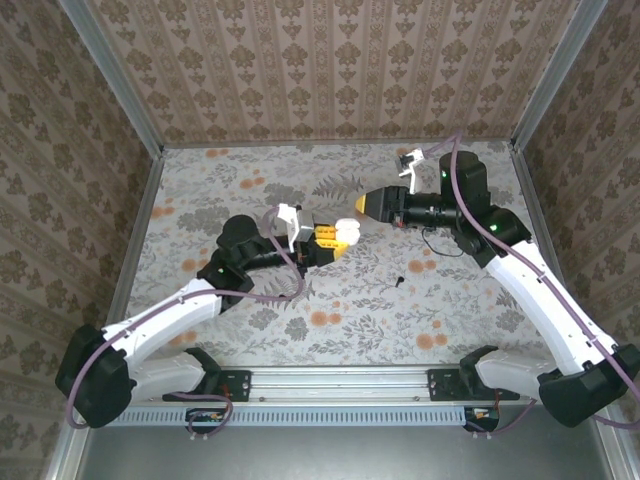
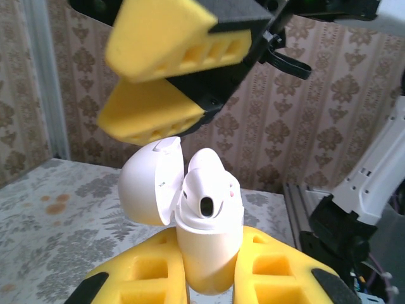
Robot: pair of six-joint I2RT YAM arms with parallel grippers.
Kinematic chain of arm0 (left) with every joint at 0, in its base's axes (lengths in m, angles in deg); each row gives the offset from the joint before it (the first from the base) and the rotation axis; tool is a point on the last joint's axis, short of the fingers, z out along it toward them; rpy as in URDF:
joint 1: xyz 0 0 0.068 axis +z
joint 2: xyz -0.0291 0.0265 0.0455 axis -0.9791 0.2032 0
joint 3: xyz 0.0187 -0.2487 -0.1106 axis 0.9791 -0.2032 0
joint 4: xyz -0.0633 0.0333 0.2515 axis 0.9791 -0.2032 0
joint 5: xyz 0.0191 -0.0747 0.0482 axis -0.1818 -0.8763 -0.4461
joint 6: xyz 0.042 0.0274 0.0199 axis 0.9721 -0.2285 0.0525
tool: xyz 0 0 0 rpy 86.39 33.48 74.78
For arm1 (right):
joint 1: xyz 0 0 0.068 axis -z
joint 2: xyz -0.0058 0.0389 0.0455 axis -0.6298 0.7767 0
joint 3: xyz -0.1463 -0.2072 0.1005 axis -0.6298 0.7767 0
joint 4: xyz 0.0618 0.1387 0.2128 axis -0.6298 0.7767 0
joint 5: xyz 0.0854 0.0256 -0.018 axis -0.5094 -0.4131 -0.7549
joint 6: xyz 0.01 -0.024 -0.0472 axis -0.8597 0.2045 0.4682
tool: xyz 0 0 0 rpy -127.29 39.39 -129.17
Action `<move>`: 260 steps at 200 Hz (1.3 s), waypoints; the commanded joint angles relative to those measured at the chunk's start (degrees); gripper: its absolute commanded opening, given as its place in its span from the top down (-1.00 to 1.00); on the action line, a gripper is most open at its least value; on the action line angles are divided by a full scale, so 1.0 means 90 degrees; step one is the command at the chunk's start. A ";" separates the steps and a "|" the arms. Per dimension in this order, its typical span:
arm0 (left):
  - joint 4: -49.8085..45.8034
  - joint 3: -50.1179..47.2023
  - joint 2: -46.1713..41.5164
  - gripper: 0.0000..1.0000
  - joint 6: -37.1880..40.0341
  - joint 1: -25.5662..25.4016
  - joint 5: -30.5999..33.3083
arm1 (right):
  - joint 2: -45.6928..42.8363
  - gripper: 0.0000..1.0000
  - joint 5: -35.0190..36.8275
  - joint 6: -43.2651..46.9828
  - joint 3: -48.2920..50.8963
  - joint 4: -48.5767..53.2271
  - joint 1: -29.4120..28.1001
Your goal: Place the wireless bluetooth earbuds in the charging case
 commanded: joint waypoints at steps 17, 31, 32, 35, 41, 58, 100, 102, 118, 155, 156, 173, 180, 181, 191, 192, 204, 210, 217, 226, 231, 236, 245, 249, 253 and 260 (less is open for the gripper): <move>0.0284 0.0388 0.0232 1.00 -0.0278 0.0047 -0.0548 | 0.0091 0.09 -0.0894 -0.0371 0.0207 -0.0475 0.0011; 0.0295 0.0404 0.0265 1.00 -0.0295 0.0050 -0.0501 | 0.0083 0.11 -0.0976 -0.0413 0.0244 -0.0522 0.0011; 0.0294 0.0404 0.0267 1.00 -0.0297 0.0048 -0.0499 | 0.0083 0.11 -0.0983 -0.0408 0.0242 -0.0525 0.0003; 0.0296 0.0408 0.0269 1.00 -0.0297 0.0047 -0.0491 | 0.0077 0.12 -0.0996 -0.0413 0.0251 -0.0520 0.0003; 0.0295 0.0408 0.0271 1.00 -0.0300 0.0047 -0.0479 | 0.0082 0.13 -0.1028 -0.0413 0.0258 -0.0524 -0.0001; 0.0269 0.0416 0.0270 1.00 -0.0297 0.0052 -0.0416 | 0.0082 0.18 -0.1124 -0.0414 0.0288 -0.0489 -0.0001; 0.0074 0.0423 0.0250 1.00 -0.0262 0.0047 -0.0167 | 0.0034 0.24 -0.1311 -0.0394 0.0298 -0.0472 -0.0052; 0.0064 0.0423 0.0250 1.00 -0.0261 0.0052 -0.0154 | 0.0029 0.24 -0.1311 -0.0386 0.0291 -0.0462 -0.0061; 0.0021 0.0405 0.0230 1.00 -0.0238 0.0049 -0.0045 | 0.0005 0.26 -0.1282 -0.0257 0.0242 -0.0327 -0.0096; -0.0038 0.0345 0.0172 1.00 -0.0194 0.0051 0.0167 | 0.0014 0.29 -0.1349 -0.0147 0.0173 -0.0174 -0.0188; -0.0038 0.0345 0.0172 1.00 -0.0193 0.0049 0.0171 | 0.0014 0.29 -0.1350 -0.0144 0.0172 -0.0165 -0.0189; -0.0038 0.0323 0.0158 1.00 -0.0185 0.0046 0.0252 | 0.0033 0.29 -0.1350 -0.0046 0.0125 -0.0022 -0.0229; -0.0039 0.0314 0.0143 1.00 -0.0183 0.0057 0.0286 | 0.0043 0.29 -0.1342 -0.0001 0.0114 0.0036 -0.0239; -0.0038 0.0310 0.0137 1.00 -0.0183 0.0052 0.0290 | 0.0043 0.29 -0.1341 0.0003 0.0113 0.0042 -0.0239; -0.0048 0.0300 0.0123 1.00 -0.0183 0.0050 0.0320 | 0.0053 0.30 -0.1324 0.0051 0.0125 0.0123 -0.0249; -0.0048 0.0298 0.0123 1.00 -0.0183 0.0058 0.0326 | 0.0058 0.30 -0.1323 0.0053 0.0128 0.0130 -0.0249; -0.0066 0.0298 0.0118 1.00 -0.0192 0.0054 0.0356 | 0.0062 0.30 -0.1268 0.0111 0.0139 0.0219 -0.0262; -0.0074 0.0307 0.0114 1.00 -0.0200 0.0061 0.0361 | 0.0062 0.30 -0.1229 0.0138 0.0160 0.0270 -0.0259; -0.0067 0.0314 0.0103 1.00 -0.0218 0.0048 0.0369 | 0.0060 0.30 -0.1201 0.0167 0.0180 0.0293 -0.0259; -0.0059 0.0325 0.0098 1.00 -0.0259 0.0063 0.0381 | 0.0051 0.31 -0.1140 0.0196 0.0224 0.0342 -0.0269; -0.0056 0.0322 0.0103 1.00 -0.0288 0.0058 0.0394 | 0.0053 0.31 -0.1112 0.0209 0.0250 0.0367 -0.0271; -0.0054 0.0333 0.0093 1.00 -0.0325 0.0057 0.0414 | 0.0043 0.32 -0.1079 0.0221 0.0276 0.0384 -0.0278; -0.0048 0.0344 0.0084 1.00 -0.0397 0.0062 0.0451 | 0.0024 0.33 -0.1023 0.0240 0.0331 0.0417 -0.0311; -0.0040 0.0340 0.0083 1.00 -0.0456 0.0060 0.0464 | 0.0015 0.34 -0.0989 0.0254 0.0358 0.0428 -0.0329; -0.0023 0.0349 0.0083 1.00 -0.0500 0.0055 0.0485 | 0.0000 0.35 -0.0957 0.0272 0.0387 0.0446 -0.0344; 0.0008 0.0345 0.0083 1.00 -0.0577 0.0055 0.0517 | -0.0031 0.36 -0.0882 0.0299 0.0443 0.0484 -0.0383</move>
